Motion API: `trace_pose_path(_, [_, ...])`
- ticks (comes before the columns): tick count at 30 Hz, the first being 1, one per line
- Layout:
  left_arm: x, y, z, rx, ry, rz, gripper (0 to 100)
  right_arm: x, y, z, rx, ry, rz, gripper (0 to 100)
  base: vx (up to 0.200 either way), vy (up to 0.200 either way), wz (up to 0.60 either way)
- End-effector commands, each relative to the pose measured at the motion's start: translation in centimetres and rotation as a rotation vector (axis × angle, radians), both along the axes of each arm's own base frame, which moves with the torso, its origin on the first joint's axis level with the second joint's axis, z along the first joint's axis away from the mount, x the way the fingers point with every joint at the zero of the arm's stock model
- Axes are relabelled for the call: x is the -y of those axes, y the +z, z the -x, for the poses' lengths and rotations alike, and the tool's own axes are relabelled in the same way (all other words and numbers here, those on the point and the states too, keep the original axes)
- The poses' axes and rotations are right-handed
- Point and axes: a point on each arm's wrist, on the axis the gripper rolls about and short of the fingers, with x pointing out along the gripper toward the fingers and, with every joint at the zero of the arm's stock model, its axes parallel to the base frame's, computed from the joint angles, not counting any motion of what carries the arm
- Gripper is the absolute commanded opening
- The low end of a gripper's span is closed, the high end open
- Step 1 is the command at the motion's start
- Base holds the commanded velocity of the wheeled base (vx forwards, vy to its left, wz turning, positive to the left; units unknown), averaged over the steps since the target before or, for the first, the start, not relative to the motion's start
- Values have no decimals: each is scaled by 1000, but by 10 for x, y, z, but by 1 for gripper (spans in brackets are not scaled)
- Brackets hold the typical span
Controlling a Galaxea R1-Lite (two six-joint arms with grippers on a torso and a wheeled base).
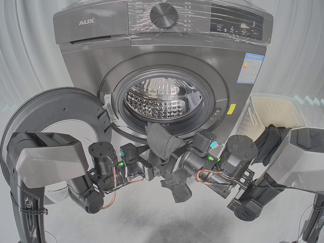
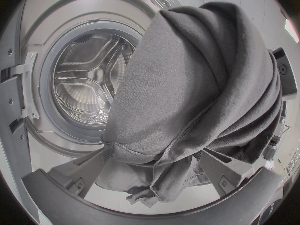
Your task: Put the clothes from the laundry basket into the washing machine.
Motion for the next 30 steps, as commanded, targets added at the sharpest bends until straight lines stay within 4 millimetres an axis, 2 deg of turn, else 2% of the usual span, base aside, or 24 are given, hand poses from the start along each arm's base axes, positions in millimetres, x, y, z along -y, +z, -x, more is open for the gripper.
trace_pose_path(1, [6, -5, -5, 3, -5, 1, 100, -3, -1, 4, -4, 13, 1, 0, 0, 0, 0])
trace_pose_path(8, [11, -15, -16, 14, -2, 4, 100, -4, -2, 5, -9, 15, 0, 0, 0, 0, 0])
trace_pose_path(13, [13, -13, -24, 37, 6, 16, 100, -4, -2, 5, -10, 15, 1, 0, 0, 0, 0])
trace_pose_path(14, [14, -11, -26, 49, 7, 23, 0, -3, -2, 5, -11, 15, 2, 0, 0, 0, 0])
trace_pose_path(25, [16, -7, -24, 56, -2, 24, 0, -2, -4, 4, -18, 11, 4, 0, 0, 0, 0])
trace_pose_path(30, [11, 2, -13, 56, -5, 19, 0, 5, -2, -7, -17, -34, -8, 0, 0, 0, 0])
